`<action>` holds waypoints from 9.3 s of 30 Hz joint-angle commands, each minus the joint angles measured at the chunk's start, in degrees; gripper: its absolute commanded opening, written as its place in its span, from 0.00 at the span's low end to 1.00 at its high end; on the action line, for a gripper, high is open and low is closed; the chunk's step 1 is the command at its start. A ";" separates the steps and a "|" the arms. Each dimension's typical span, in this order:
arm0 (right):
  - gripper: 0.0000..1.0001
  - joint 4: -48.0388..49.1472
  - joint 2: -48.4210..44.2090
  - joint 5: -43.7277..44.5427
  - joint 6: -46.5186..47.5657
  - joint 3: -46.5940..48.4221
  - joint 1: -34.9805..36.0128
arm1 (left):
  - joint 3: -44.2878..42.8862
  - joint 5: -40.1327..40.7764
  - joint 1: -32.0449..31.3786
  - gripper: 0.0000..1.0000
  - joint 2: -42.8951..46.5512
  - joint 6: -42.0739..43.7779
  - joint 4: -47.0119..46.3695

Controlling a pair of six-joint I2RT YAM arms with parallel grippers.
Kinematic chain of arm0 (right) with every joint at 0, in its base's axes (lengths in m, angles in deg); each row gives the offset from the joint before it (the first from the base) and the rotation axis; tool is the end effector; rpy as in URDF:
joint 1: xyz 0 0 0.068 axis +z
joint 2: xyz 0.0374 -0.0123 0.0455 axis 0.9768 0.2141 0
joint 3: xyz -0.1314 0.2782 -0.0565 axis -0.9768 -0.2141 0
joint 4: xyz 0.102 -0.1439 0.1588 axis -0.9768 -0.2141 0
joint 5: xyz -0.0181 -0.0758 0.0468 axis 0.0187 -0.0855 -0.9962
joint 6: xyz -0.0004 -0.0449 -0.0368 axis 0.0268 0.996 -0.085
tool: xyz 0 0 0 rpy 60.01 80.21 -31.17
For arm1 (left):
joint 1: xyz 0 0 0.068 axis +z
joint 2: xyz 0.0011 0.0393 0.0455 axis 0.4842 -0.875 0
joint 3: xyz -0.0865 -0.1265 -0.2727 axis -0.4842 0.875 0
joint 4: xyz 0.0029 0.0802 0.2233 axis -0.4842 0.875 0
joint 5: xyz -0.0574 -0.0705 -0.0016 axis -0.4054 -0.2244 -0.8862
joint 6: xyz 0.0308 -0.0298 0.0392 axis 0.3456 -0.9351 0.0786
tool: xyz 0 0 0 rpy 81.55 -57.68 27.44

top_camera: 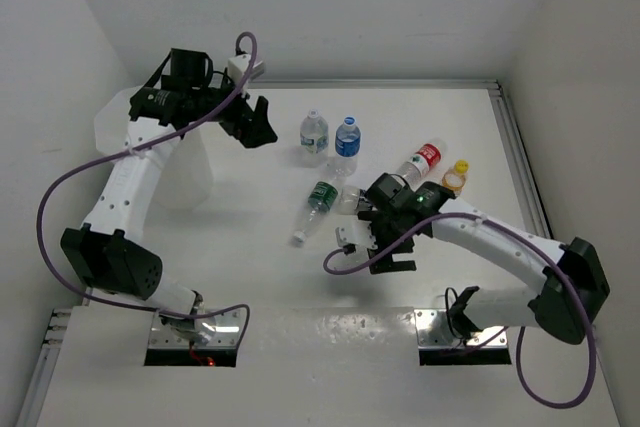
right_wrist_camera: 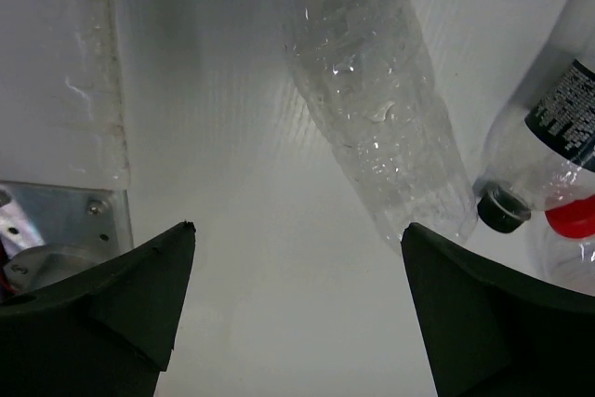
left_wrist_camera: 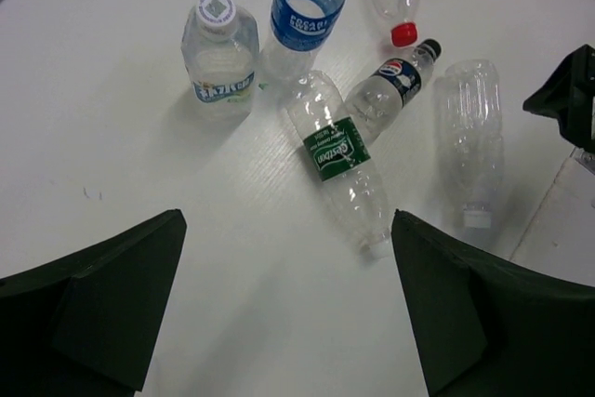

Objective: Put the plastic bottles in the bin

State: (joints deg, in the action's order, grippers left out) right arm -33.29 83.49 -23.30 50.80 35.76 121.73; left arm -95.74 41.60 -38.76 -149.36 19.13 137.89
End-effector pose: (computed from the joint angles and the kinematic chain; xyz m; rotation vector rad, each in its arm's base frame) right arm 0.1277 0.1332 0.2801 -2.0205 2.0647 0.2405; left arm 0.2772 -0.0743 0.4498 0.7963 2.0169 -0.7087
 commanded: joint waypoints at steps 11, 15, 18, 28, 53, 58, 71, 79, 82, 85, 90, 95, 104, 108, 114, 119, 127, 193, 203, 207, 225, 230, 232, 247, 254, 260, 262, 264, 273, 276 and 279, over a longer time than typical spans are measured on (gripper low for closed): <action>0.92 26.09 8.04 5.67 13.08 -12.71 -1.03 | 5.01 -1.97 -0.39 1.00 4.37 3.58 0.05; 0.88 32.24 11.46 6.20 14.15 -15.19 -1.82 | 6.06 -1.97 -0.39 0.96 4.89 4.11 0.05; 0.71 34.88 12.35 6.03 13.10 -15.55 -2.69 | 6.60 -1.97 -0.39 0.92 5.59 3.59 0.05; 0.13 18.01 -3.64 -6.54 -11.84 5.45 -6.83 | 22.14 -18.40 4.44 0.81 23.50 -7.28 -18.54; 0.10 30.58 13.40 -20.17 -50.44 41.76 3.01 | 32.34 -17.79 0.40 0.88 23.17 -79.29 -92.14; 0.10 33.90 15.25 -23.41 -55.63 43.78 -2.50 | 33.40 -18.32 0.40 0.88 24.41 -79.21 -92.23; 0.08 36.99 14.46 -27.98 -63.80 42.29 -7.17 | 34.02 -18.32 2.06 0.92 23.18 -81.59 -94.42; 0.07 37.35 14.63 -31.15 -63.73 41.59 -6.57 | 33.50 -17.10 2.07 1.00 21.42 -82.82 -94.17; 0.07 36.47 14.90 -31.15 -61.18 41.85 -4.20 | 32.96 -16.48 1.54 1.00 20.80 -80.90 -91.47; 0.07 35.24 16.30 -30.28 -59.85 42.55 -2.35 | 31.38 -15.24 0.40 1.00 18.79 -78.77 -88.02; 0.07 34.89 18.32 -30.54 -60.64 43.60 -0.68 | 29.28 -15.24 -0.65 0.98 16.94 -79.92 -93.02; 0.08 35.76 19.64 -30.54 -62.14 44.04 -0.68 | 29.27 -17.09 -0.66 0.67 17.99 -78.00 -91.37; 0.97 34.71 19.29 -29.31 -65.39 45.98 -8.57 | 18.30 -20.08 10.93 0.00 18.61 -63.94 -64.23; 0.98 31.82 18.06 -27.30 -61.97 45.37 -14.12 | 7.09 -15.63 23.38 0.00 16.07 -55.10 -50.91; 0.92 20.83 17.19 -15.47 -31.70 37.73 -8.87 | -11.85 8.44 32.56 0.00 7.98 -29.60 -24.31; 0.90 23.97 16.48 -5.51 -12.15 24.57 -1.83 | -8.45 17.08 35.72 0.00 7.97 -22.71 -21.31; 0.93 26.29 20.86 -4.08 15.16 18.55 2.66 | 1.84 20.26 37.58 0.01 9.73 -18.13 -15.95; 0.04 48.60 30.02 -28.60 -66.71 57.32 -0.24 | 23.82 -19.21 16.05 0.87 25.73 -58.91 -71.31; 0.04 48.77 29.58 -28.78 -64.69 56.61 2.22 | 23.30 -13.49 10.43 0.50 23.36 -58.91 -72.19; 0.04 50.00 29.40 -27.64 -65.13 56.88 2.13 | 22.68 -14.54 9.71 0.01 23.35 -59.44 -69.84; 1.00 30.69 17.98 -24.92 -48.63 41.94 -14.21 | -8.25 -6.20 38.27 0.00 13.86 -38.80 -40.48; 0.97 20.66 13.67 -13.59 -29.40 29.74 -13.51 | -0.99 -1.81 42.93 0.00 14.83 -30.00 -36.68; 0.96 20.03 13.06 -9.37 -26.82 23.84 -12.38 | 1.75 -1.09 43.64 0.00 16.40 -28.42 -36.07; 0.96 29.07 24.74 12.35 -17.67 9.86 -8.94 | 11.25 2.43 44.70 0.96 19.39 -20.59 -30.62; 0.72 32.78 28.88 11.14 -13.89 6.96 -9.38 | 12.39 -7.05 45.22 0.96 21.59 -22.34 -32.55; 0.28 26.12 23.17 2.61 -15.46 10.03 -9.56 | 21.42 -24.54 46.54 0.93 25.63 -40.76 -50.79; 0.20 24.00 19.83 -5.12 -18.10 15.29 -9.64 | 24.60 -27.64 46.54 0.92 26.96 -52.72 -63.28; 0.16 19.77 17.90 -10.21 -23.89 22.20 -10.08 | 27.77 -30.00 44.00 0.92 29.14 -57.05 -67.87; 0.10 39.09 13.05 -36.60 -58.52 41.13 -9.29 | 32.44 -27.21 23.97 0.94 35.48 -58.46 -66.13; 0.07 45.24 14.28 -38.18 -65.64 43.69 -8.24 | 32.96 -24.31 17.92 0.97 35.48 -61.37 -67.01; 0.07 48.06 15.42 -38.71 -69.17 46.15 -6.75 | 32.96 -20.36 12.64 0.98 34.96 -63.39 -68.76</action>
State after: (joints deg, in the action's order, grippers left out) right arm 8.70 96.10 -58.01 -9.46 80.31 113.73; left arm -63.33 16.47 -21.76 -113.88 -40.43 72.89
